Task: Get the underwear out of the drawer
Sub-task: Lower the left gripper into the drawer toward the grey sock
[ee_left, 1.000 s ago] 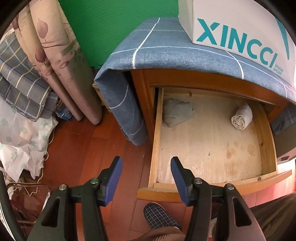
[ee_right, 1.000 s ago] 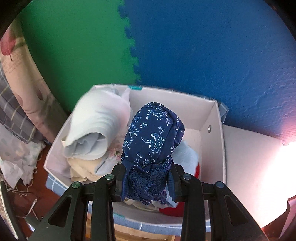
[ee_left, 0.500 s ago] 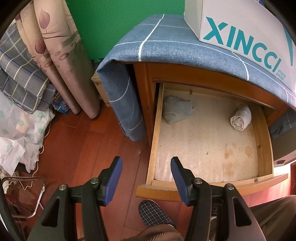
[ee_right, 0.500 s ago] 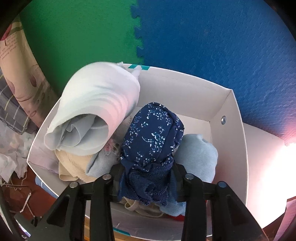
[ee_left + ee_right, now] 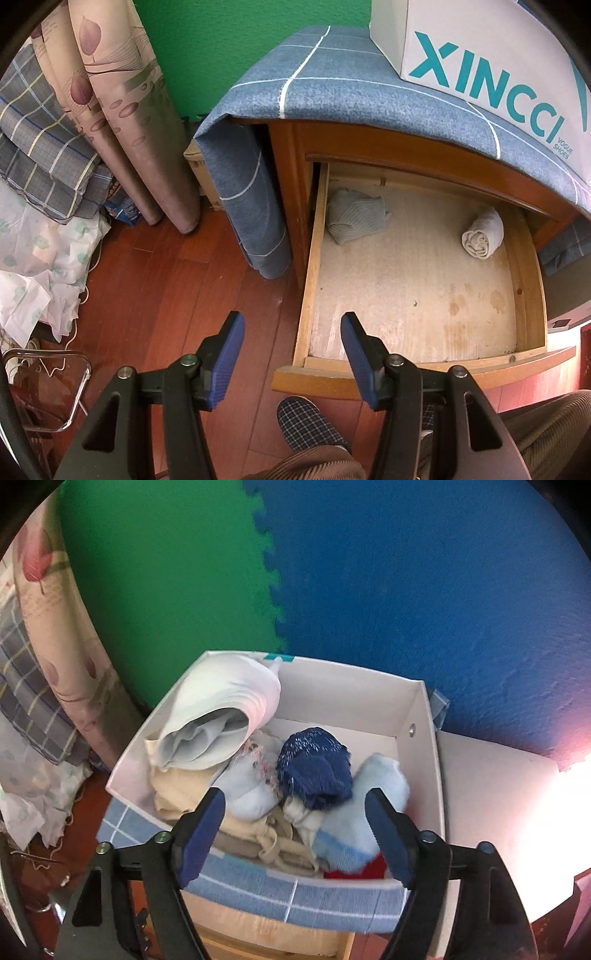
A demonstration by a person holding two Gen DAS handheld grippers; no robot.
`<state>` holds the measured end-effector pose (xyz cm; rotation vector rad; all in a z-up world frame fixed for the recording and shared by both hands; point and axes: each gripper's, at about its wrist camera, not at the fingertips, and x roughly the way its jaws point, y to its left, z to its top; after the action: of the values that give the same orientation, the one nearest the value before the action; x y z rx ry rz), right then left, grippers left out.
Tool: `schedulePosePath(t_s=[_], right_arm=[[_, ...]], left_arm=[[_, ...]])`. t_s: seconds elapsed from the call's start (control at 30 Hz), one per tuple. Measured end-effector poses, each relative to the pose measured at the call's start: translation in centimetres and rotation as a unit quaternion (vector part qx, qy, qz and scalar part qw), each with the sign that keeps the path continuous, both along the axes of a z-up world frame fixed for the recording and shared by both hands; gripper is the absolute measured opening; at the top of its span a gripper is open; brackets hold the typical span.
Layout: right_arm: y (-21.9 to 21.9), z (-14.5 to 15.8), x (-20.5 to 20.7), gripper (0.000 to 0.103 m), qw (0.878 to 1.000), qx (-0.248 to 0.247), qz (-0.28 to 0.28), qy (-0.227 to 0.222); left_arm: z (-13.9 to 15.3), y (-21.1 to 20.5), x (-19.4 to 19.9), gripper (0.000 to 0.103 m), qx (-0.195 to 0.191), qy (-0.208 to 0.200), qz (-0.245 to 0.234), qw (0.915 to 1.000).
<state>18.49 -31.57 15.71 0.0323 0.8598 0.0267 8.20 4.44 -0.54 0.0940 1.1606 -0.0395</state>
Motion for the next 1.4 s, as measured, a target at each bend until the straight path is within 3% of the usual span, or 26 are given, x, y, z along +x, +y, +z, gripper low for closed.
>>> schedulePosePath(t_s=[0.13,0.37,0.67,0.77,0.83,1.0,1.2,1.4], right_arm=[[-0.5,0.3,-3.2,0.081,1.0,0.007,0.003,-0.02],[-1.3,-3.8,-9.5,0.081,1.0,-0.011,-0.005,-0.02],[-1.7,-15.5,-11.5,0.081,0.996,-0.014,-0.012,0.087],[-1.7,-17.8,-11.4,0.081,0.994,-0.018,-0.012,0.11],[-1.5,-18.7,-11.0,0.081,0.993,-0.013,-0.01,0.119],[-1.2,-21.7,-11.0,0.081,0.989,0.001,-0.005,0.15],[-2.6,-22.4,-10.8,0.081,0.984,0.047,-0.021,0.169],[-3.2,-22.9,-10.6,0.081,0.982,0.059,-0.034,0.176]], left_arm=[[0.0,0.0,0.0,0.055,0.0,0.0,-0.001,1.0],[-0.1,0.1,-0.1,0.055,0.002,0.002,-0.002,1.0],[-0.1,0.0,0.1,0.055,0.007,0.006,-0.005,0.9999],[0.0,-0.6,0.4,0.055,0.015,0.006,-0.027,0.9995],[0.2,-1.2,0.8,0.055,0.042,-0.001,-0.05,0.9979],[0.3,-3.0,1.6,0.055,0.119,-0.036,-0.13,0.9837],[-1.0,-4.4,3.0,0.055,0.141,-0.045,-0.198,0.9689],[-3.0,-6.6,3.7,0.055,0.179,-0.056,-0.26,0.9472]])
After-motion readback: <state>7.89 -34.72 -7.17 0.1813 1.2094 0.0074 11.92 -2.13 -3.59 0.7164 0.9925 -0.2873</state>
